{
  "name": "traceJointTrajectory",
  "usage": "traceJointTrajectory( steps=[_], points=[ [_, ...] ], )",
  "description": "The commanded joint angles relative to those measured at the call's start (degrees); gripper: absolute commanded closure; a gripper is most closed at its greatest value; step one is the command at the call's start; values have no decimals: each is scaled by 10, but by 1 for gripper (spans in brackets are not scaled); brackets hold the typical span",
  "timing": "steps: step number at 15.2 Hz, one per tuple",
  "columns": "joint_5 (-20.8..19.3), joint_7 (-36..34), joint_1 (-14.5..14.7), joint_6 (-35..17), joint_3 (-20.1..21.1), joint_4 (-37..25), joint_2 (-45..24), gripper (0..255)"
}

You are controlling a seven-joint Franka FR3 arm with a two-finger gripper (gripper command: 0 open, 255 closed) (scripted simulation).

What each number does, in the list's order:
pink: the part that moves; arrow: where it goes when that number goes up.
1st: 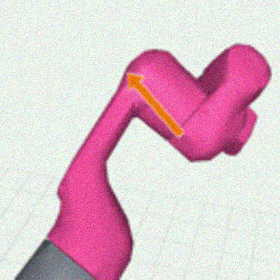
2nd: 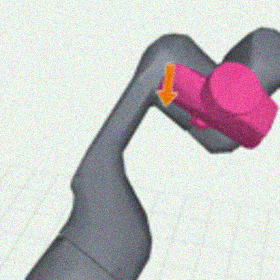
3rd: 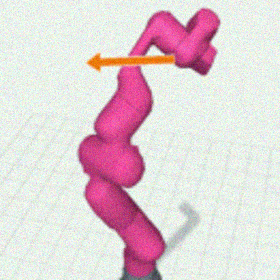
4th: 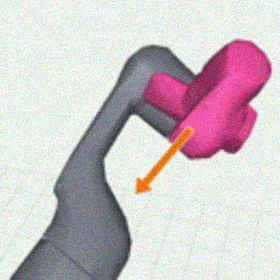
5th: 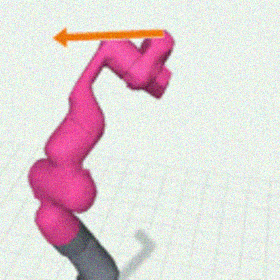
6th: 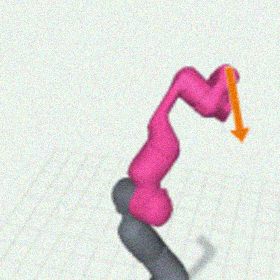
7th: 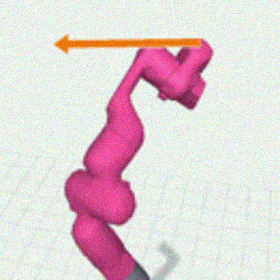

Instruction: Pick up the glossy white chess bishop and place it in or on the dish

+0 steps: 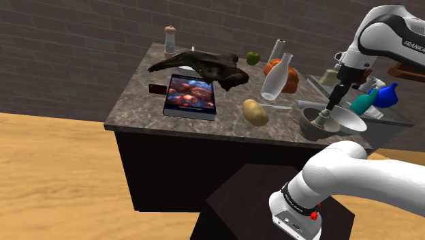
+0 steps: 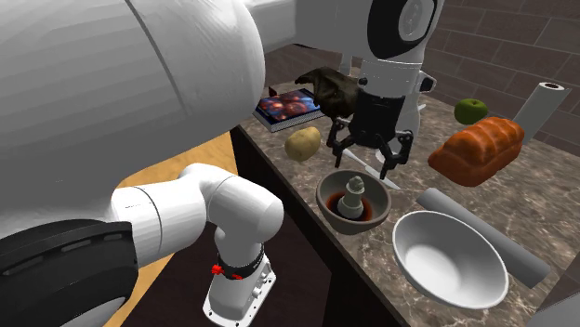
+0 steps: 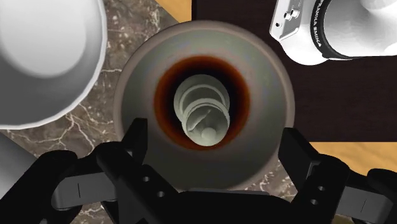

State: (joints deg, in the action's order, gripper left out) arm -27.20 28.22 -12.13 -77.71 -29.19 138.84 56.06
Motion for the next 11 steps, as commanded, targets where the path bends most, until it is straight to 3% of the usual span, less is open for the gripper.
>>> traceJointTrajectory(
  steps=[1, 6, 11],
  points=[
    [0, 0, 0, 0, 0, 0, 0, 0],
    [24, 7, 15, 49, 20, -87, -38, 0],
    [24, 7, 15, 49, 20, -87, -38, 0]
  ],
)
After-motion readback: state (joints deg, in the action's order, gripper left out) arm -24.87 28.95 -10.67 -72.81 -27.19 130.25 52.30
